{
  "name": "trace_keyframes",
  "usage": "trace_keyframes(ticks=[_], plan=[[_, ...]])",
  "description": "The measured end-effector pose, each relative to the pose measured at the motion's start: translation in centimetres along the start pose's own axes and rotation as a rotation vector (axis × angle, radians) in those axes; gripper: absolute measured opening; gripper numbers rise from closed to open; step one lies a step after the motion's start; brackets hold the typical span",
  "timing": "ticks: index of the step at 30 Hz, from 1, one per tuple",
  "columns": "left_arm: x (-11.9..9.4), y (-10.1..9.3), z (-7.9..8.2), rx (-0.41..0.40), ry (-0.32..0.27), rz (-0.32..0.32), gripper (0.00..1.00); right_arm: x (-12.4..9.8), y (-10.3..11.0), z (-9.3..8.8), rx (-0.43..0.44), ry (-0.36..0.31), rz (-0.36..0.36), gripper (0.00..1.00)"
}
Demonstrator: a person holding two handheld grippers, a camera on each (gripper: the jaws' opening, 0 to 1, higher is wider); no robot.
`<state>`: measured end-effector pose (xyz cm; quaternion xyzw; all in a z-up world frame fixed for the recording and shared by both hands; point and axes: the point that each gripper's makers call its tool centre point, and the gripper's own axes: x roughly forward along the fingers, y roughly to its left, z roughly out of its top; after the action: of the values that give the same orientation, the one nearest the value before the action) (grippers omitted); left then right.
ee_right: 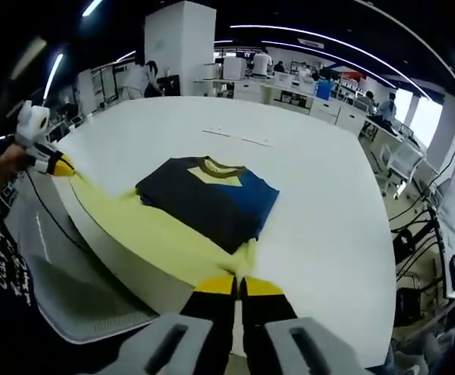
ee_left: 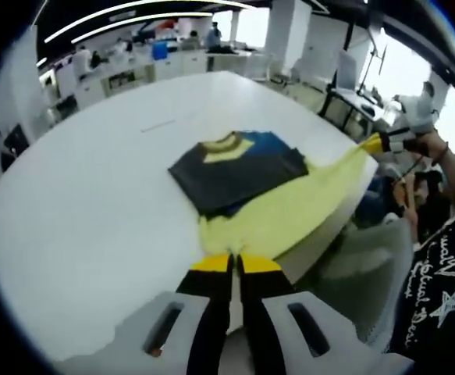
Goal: Fold the garment on the visible template until the final outline fits inside the template.
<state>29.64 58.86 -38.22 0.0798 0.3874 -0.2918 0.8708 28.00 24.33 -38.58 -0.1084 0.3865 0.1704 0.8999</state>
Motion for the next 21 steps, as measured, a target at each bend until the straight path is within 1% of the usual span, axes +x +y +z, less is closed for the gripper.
trace_keyframes(ticks=[7, 15, 18, 21], plan=[[0.3, 1.2, 2.3, -0.007, -0.047, 0.031, 0.00, 0.4, -1.0, 2.3, -0.031, -0.033, -0.012, 0.00], [0.7, 3.1, 5.5, 0.003, -0.108, 0.081, 0.00, 1.5, -2.4, 5.6, -0.059, -0.106, -0.027, 0.00], [0.8, 3.6, 6.7, 0.010, -0.138, 0.094, 0.00, 2.0, -3.0, 6.6, -0.061, -0.122, -0.037, 0.00], [1.1, 4.4, 7.8, -0.015, -0.177, 0.118, 0.00, 2.6, -3.7, 7.8, -0.077, -0.141, -0.048, 0.00]])
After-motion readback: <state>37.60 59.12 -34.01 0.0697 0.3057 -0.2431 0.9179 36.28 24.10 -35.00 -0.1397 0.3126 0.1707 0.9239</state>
